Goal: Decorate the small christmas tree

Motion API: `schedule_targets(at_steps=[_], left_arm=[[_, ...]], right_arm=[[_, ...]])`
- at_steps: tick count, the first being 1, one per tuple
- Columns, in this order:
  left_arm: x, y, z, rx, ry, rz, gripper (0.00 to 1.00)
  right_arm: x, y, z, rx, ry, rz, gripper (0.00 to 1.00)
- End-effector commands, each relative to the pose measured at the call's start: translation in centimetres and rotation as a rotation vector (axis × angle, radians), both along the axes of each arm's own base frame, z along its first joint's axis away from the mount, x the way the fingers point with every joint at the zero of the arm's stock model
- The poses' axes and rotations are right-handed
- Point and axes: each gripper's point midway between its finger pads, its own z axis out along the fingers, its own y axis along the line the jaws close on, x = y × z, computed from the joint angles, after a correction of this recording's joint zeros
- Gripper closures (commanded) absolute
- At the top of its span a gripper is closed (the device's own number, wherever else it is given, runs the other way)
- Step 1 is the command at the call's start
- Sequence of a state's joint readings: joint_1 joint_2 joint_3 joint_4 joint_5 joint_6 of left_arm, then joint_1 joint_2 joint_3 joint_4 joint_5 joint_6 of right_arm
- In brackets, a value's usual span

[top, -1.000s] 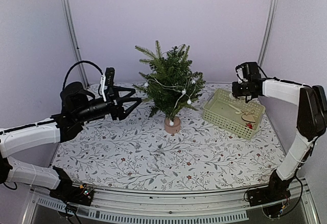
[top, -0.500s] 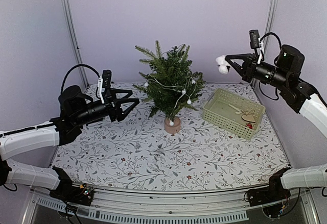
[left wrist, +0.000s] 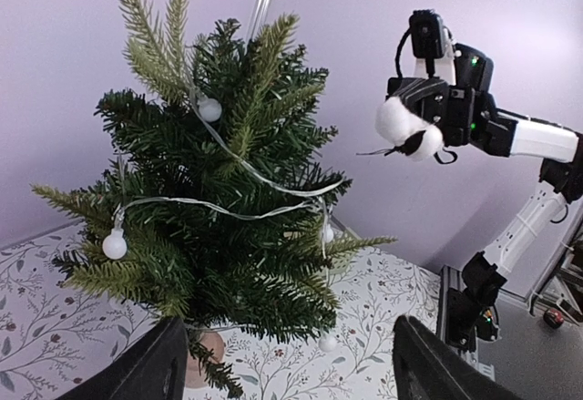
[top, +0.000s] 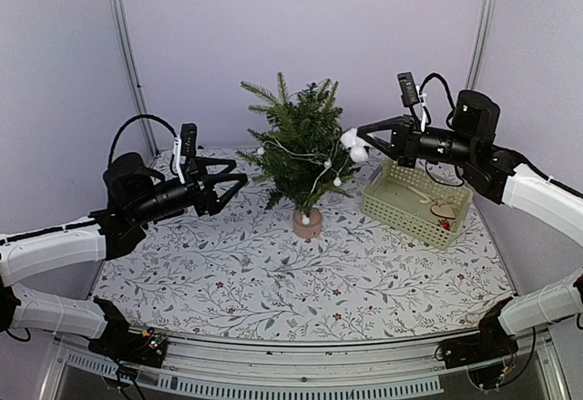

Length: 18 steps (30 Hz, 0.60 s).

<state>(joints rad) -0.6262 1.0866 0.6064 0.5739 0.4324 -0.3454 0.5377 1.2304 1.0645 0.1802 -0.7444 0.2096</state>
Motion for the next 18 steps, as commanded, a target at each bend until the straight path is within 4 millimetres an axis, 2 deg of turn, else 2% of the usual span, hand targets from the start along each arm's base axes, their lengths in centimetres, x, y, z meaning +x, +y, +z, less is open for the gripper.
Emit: schedule_targets(at_steps=[1,11,14,18], left_arm=[[0.2,0.4,0.6,-0.018,-0.020,0.012,0.21],[0.3,0.4,0.6,-0.011,-0.031,0.015,0.21],[-0.2,0.4,1.1,-0.003,-0.068,0.007,0.22],[-2.0,-0.5,3.8,0.031,-0.216,-0.001,0.26]], right_arm=[[1.0,0.9,0.6,0.031,0.009,0.014,1.00],[3.0,1.7,0.1,0.087,0.033,0.039,0.99],[2.0,1.7,0.4,0.107,0.020,0.090,0.99],[-0.2,2.4,0.9,0.099,0.006,0.161,0.99]])
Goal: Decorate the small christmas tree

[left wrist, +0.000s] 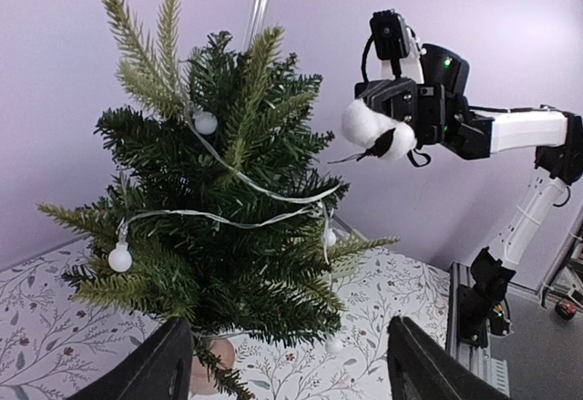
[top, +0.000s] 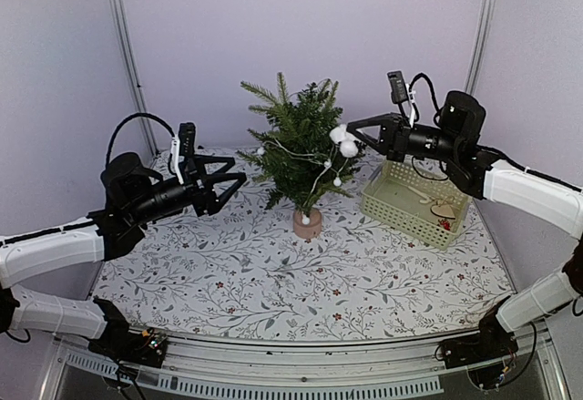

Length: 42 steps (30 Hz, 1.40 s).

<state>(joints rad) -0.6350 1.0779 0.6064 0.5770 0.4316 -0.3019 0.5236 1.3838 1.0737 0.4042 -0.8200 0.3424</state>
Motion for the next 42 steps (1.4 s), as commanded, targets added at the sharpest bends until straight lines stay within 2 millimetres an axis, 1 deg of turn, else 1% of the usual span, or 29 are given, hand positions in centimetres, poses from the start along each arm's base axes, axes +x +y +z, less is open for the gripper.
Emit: schedule_targets(at_steps=[1,4,5,6,9,13,17,19,22,27,35,38,39,42], left_arm=[[-2.1,-0.8,4.1,0.039,-0.208,0.007,0.27],[-3.4,-2.3,6.0,0.105,-0.323,0.000,0.30],[-3.8,-2.7,6.5,0.127,-0.355,0.000,0.31],[-4.2,-3.2,6.7,0.151,-0.383,-0.001,0.32],[-5.0,-4.9,7.3,0.231,-0.450,0.009,0.34],[-6.5,-7.8,6.6,0.359,-0.543,0.010,0.39],[-6.5,-9.3,5.8,0.445,-0.571,0.027,0.40],[-6.5,-9.9,5.4,0.464,-0.571,0.017,0.43],[-6.2,-10.3,5.0,0.482,-0.567,0.019,0.48],[-6.0,-10.7,4.2,0.495,-0.553,0.010,0.52],[-6.3,-11.1,3.9,0.491,-0.546,-0.018,0.79],[-6.4,-11.1,3.9,0.491,-0.546,-0.020,0.91],[-6.4,-11.1,3.8,0.493,-0.545,-0.021,0.93],[-6.4,-11.1,3.9,0.492,-0.545,-0.020,0.97]], right_arm=[[-3.2,0.9,2.1,0.022,-0.054,0.104,0.99],[-4.5,2.3,2.4,-0.038,-0.080,0.121,1.00],[-4.7,2.8,1.9,-0.067,-0.072,0.118,1.00],[-5.0,3.2,2.1,-0.089,-0.099,0.111,1.00],[-5.8,4.3,1.5,-0.156,-0.128,0.095,1.00],[-7.4,5.7,0.8,-0.210,-0.129,0.124,1.00],[-8.4,6.8,0.2,-0.256,-0.159,0.153,1.00],[-9.2,7.2,0.2,-0.265,-0.180,0.167,1.00],[-9.8,7.5,0.2,-0.271,-0.199,0.181,1.00],[-10.4,7.6,0.3,-0.277,-0.224,0.191,1.00],[-10.7,7.7,0.6,-0.267,-0.241,0.204,1.00],[-10.7,7.8,0.6,-0.264,-0.246,0.205,1.00],[-10.7,7.8,0.6,-0.266,-0.246,0.202,1.00],[-10.5,7.8,0.6,-0.265,-0.249,0.195,1.00]])
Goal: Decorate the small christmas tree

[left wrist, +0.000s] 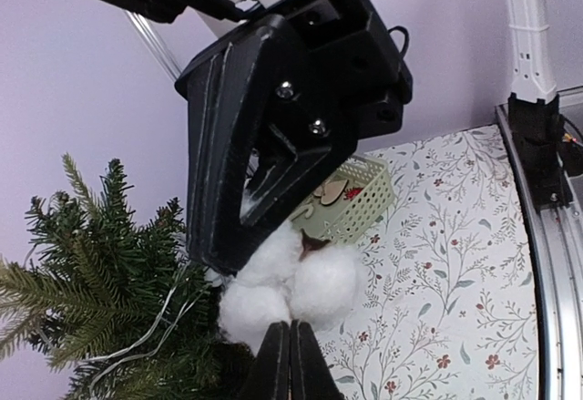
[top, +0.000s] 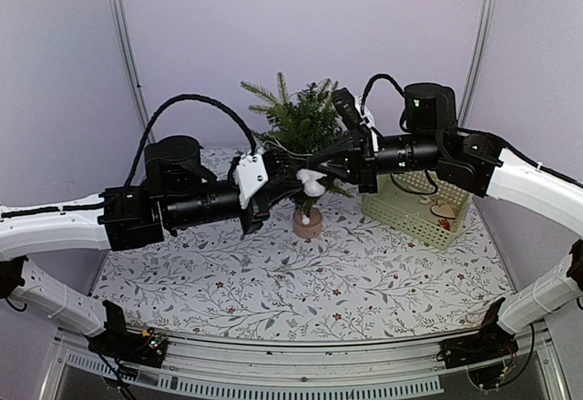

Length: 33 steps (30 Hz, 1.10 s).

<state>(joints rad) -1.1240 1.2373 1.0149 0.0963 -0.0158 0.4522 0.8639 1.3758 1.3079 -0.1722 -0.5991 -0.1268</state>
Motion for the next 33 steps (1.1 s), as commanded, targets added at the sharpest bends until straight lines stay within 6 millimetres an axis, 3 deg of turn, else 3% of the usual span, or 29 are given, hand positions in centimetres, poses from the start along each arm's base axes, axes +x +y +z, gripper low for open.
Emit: schedule_targets(at_steps=[1,5,8,17,26,33], left_arm=[[0.2,-0.1,1.5,-0.034,-0.017,0.016,0.97],[0.1,0.2,1.6,-0.052,-0.015,0.019,0.68],[-0.1,0.4,1.8,-0.064,-0.015,0.015,0.60],[-0.2,-0.4,1.1,-0.044,-0.007,0.001,0.60],[0.6,-0.1,1.5,-0.055,-0.018,0.051,0.77],[0.5,-0.5,1.9,-0.082,-0.005,0.037,0.73]], right_arm=[[-1.2,0.5,1.5,0.032,-0.023,0.041,1.00],[-0.3,0.3,1.5,0.035,-0.028,-0.019,1.00],[-0.1,0.1,1.7,0.045,-0.029,-0.036,1.00],[0.3,0.2,2.1,0.063,-0.017,-0.061,1.00],[-0.4,0.4,2.1,0.079,0.003,-0.018,1.00],[-0.3,1.0,1.4,0.076,0.028,-0.001,1.00]])
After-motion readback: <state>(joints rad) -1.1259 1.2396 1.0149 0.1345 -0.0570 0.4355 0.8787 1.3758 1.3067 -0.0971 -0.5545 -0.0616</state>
